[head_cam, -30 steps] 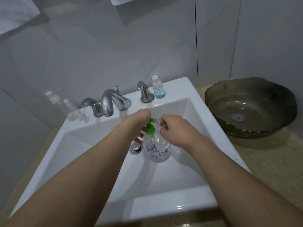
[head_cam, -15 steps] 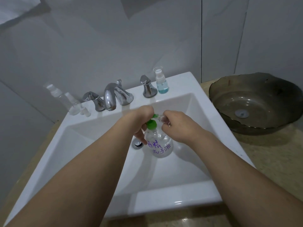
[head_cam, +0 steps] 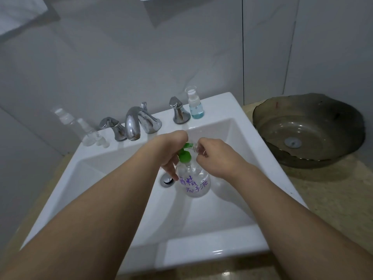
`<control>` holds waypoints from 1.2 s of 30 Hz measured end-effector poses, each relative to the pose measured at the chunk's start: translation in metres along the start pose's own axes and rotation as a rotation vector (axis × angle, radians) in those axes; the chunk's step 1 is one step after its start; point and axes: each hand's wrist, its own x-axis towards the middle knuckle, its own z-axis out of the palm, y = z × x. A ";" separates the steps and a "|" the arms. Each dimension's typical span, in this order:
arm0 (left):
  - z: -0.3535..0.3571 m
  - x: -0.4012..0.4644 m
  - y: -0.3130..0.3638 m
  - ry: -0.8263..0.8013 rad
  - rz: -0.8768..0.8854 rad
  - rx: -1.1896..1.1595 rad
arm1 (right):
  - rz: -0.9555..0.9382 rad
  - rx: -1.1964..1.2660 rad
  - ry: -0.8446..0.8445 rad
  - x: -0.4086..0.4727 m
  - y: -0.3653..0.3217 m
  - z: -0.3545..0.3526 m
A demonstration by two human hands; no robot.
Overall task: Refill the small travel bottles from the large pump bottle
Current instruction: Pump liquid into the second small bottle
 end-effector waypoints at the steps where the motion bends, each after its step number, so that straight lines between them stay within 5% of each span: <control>1: -0.002 -0.002 0.002 -0.019 -0.003 0.010 | -0.007 0.002 0.012 0.000 -0.001 -0.001; 22: 0.017 0.008 -0.011 0.195 0.075 0.017 | 0.015 -0.009 -0.044 0.003 0.004 0.006; 36: -0.009 0.001 0.002 -0.064 -0.012 0.206 | -0.053 0.008 0.044 0.001 -0.002 0.002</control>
